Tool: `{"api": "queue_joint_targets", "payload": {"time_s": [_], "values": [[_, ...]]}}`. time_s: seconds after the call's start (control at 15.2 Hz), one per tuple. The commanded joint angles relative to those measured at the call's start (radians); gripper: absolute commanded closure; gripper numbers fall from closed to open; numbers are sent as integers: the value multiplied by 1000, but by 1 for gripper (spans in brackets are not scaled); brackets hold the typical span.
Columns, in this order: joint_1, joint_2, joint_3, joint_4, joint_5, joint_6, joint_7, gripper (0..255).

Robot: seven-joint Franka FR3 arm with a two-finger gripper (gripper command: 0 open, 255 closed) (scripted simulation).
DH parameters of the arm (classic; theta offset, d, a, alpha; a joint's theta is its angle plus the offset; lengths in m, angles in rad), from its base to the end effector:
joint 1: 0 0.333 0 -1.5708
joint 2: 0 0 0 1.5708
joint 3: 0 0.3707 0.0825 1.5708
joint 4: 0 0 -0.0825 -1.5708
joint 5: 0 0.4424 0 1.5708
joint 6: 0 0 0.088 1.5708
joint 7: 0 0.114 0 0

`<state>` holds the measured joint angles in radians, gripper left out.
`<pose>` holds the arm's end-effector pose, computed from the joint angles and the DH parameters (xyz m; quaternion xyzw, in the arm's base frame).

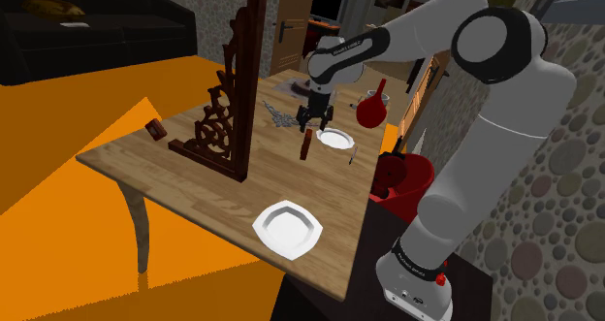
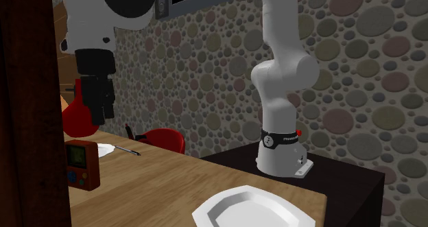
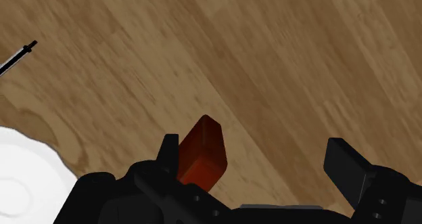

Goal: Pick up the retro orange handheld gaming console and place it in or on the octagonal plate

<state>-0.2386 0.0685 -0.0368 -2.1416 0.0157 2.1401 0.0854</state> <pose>0.5697 -0.1600 0.3796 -0.9823 0.1837 0.0343 0.0085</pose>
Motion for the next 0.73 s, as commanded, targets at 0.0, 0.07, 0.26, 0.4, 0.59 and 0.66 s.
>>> {"api": "queue_joint_targets", "payload": {"time_s": [0.0, 0.07, 0.26, 0.4, 0.59, 0.66], "values": [[-11, 61, -11, 43, 0, 20, 21, 0], [-17, 94, -18, 67, 1, 30, 29, 0], [-21, 130, -23, 72, 3, 61, 33, 0], [-21, 143, -22, 61, 5, 86, 32, 0], [-22, 165, -22, 46, 7, 123, 31, 0], [-22, 169, -22, 43, 7, 130, 31, 0]]}}
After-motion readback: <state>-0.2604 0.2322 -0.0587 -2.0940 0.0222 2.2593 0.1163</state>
